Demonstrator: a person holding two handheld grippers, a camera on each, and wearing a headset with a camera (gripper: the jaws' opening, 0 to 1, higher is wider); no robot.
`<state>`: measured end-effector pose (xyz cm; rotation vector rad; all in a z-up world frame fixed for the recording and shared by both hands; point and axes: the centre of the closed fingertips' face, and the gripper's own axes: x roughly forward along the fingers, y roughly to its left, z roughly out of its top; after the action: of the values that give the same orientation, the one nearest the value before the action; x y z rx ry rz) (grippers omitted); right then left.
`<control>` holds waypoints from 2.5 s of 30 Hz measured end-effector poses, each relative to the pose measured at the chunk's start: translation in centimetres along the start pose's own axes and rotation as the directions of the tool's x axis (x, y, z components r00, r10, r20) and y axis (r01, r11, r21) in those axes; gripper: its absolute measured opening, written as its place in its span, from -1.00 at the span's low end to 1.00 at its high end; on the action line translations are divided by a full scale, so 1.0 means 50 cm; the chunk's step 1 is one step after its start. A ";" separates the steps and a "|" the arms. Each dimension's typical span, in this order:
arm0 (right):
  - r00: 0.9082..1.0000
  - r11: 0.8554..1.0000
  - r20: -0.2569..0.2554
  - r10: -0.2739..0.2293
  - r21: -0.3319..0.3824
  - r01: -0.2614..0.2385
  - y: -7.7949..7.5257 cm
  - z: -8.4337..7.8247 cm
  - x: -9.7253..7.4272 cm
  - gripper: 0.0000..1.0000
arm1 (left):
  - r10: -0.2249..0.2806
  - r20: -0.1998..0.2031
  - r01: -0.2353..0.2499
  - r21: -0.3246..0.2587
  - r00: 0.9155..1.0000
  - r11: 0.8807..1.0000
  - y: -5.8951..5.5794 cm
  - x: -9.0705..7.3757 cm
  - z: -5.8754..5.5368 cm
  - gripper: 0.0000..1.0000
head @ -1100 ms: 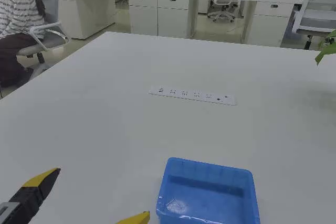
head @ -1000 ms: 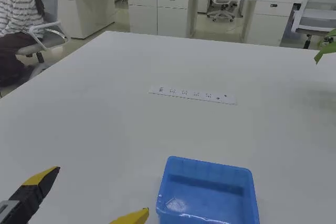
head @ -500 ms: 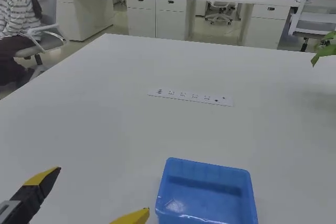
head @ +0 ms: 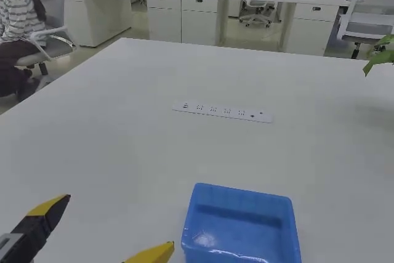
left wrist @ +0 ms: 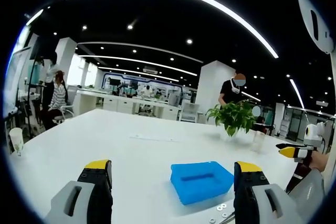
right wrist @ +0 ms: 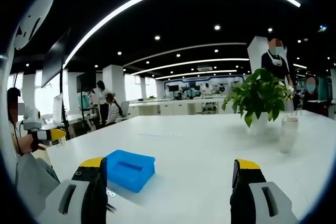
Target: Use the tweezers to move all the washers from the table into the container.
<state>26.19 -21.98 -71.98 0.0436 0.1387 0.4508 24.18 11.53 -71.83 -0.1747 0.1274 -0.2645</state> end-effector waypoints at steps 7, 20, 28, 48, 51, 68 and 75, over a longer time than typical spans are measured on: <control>1.000 1.000 -0.003 0.001 -0.004 -0.001 0.001 -0.001 0.000 0.98 | -0.002 0.006 0.002 -0.004 1.000 1.000 -0.002 0.000 0.005 0.97; 1.000 1.000 -0.007 -0.011 -0.019 0.011 -0.004 -0.002 0.000 0.98 | -0.007 0.016 0.007 -0.009 1.000 1.000 -0.004 0.001 0.011 0.97; 1.000 1.000 -0.009 -0.007 -0.020 0.006 -0.003 -0.002 0.001 0.98 | -0.004 0.006 0.004 -0.003 1.000 1.000 -0.004 0.002 0.009 0.97; 1.000 0.999 -0.025 -0.002 -0.051 0.001 0.000 -0.009 0.000 0.98 | -0.004 0.005 0.004 -0.011 1.000 1.000 0.000 -0.001 0.004 0.97; 0.999 0.998 -0.047 0.011 -0.055 -0.014 0.005 -0.018 0.003 0.98 | 0.000 0.002 0.000 -0.017 1.000 1.000 0.003 -0.002 0.002 0.97; 0.992 1.000 -0.122 0.022 -0.004 -0.023 0.003 -0.036 0.002 0.98 | 0.005 -0.077 -0.005 -0.002 0.997 1.000 0.005 -0.007 -0.022 0.97; 0.963 1.000 -0.270 0.006 -0.016 -0.011 -0.013 -0.079 -0.005 0.98 | -0.035 -0.168 0.036 0.000 0.985 0.999 -0.007 0.000 -0.052 0.97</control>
<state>25.69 -22.60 -75.90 -0.0355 0.4036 0.4652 23.72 10.80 -74.32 -0.1512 0.2910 -0.3151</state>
